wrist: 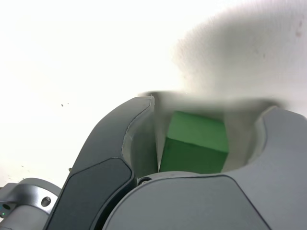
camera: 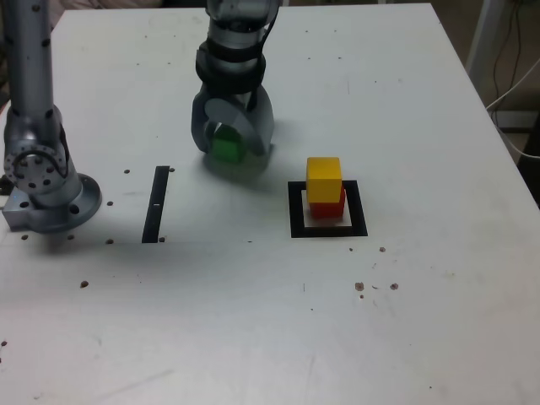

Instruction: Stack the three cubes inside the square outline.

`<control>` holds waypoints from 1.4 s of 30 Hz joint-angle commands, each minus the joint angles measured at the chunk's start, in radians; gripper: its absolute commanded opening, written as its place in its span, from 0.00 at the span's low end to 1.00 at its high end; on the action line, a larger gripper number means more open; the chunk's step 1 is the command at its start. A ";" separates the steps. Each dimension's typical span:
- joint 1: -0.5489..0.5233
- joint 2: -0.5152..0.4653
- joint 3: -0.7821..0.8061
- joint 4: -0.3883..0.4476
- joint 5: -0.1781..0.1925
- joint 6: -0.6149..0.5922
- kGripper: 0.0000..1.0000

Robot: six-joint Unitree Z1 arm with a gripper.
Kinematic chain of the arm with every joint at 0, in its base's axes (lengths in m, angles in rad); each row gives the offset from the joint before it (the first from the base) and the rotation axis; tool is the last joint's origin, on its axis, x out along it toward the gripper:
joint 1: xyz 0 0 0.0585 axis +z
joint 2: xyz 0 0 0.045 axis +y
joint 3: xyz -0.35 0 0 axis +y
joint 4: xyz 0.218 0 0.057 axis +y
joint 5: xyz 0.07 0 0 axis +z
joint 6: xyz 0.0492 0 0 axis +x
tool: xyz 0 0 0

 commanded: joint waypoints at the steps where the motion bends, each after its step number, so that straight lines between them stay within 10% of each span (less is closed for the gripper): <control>1: -0.001 0.003 -0.004 0.002 -0.021 0.016 0.62; 23: -0.001 -0.077 -0.025 0.003 -0.095 0.062 0.15; 42: -0.142 -0.132 -0.539 0.508 -0.153 -0.177 0.11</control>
